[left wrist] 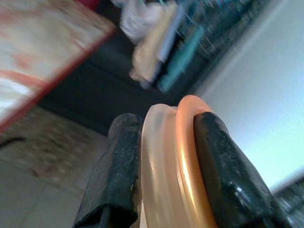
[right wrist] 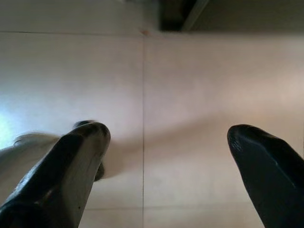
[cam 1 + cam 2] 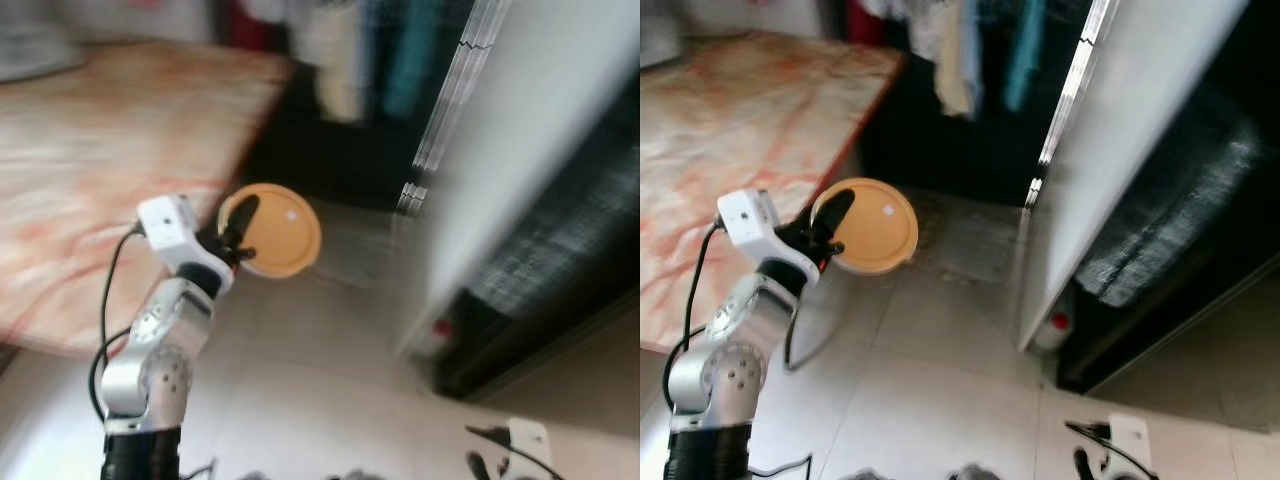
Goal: Restocking fridge
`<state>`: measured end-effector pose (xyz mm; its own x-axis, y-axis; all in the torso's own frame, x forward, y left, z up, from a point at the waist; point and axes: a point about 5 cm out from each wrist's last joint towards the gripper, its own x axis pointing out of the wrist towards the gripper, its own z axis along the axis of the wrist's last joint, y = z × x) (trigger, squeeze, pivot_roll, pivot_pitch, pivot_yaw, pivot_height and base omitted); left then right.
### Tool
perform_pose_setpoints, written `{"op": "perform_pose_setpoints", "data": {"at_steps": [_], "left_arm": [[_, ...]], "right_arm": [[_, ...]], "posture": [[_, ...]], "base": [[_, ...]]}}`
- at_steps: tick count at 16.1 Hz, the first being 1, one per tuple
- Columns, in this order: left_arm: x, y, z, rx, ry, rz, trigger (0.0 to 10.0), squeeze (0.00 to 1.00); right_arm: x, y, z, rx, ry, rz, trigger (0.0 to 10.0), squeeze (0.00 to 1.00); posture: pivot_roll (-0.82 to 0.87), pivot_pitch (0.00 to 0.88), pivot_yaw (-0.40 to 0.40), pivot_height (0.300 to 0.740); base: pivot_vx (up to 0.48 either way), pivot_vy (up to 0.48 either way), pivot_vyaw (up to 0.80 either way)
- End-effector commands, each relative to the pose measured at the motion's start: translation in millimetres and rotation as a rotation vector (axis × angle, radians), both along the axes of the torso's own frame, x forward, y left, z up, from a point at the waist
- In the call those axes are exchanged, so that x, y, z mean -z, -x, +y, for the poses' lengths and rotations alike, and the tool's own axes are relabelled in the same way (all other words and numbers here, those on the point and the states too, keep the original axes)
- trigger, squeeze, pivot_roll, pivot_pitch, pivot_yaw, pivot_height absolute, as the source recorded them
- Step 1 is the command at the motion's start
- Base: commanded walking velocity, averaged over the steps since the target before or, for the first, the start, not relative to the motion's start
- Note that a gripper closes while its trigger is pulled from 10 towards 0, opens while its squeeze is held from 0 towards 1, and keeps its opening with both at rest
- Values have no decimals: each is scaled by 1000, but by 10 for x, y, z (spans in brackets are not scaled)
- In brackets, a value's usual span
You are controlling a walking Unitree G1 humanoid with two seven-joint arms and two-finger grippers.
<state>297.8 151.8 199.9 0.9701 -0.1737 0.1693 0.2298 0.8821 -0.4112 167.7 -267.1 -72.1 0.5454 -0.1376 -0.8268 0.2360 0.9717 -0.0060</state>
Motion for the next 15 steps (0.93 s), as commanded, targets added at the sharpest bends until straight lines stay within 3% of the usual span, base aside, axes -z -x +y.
{"op": "perform_pose_setpoints", "data": {"at_steps": [1, 6, 10, 15], "left_arm": [[-29, 10, -19, 8, 5, -15, 10000, 0], [43, -4, 34, -14, 5, 5, 10000, 0], [196, -36, 173, -74, 27, 61, 10000, 0], [213, -39, 184, -85, 43, 64, 10000, 0]], "right_arm": [[43, 66, 35, 5, -14, 25, 10000, 0], [38, 59, 30, 5, -14, 23, 10000, 0], [38, 62, 25, 1, -14, 25, 10000, 0], [35, 64, 15, -4, -12, 27, 10000, 0]], "posture": [[-156, 156, -17, 740], [-155, 168, -21, 740], [-157, 175, -25, 740], [-156, 183, -29, 740]], "base": [[0, 0, -800], [0, 0, -800], [0, 0, -800], [0, 0, -800]]}}
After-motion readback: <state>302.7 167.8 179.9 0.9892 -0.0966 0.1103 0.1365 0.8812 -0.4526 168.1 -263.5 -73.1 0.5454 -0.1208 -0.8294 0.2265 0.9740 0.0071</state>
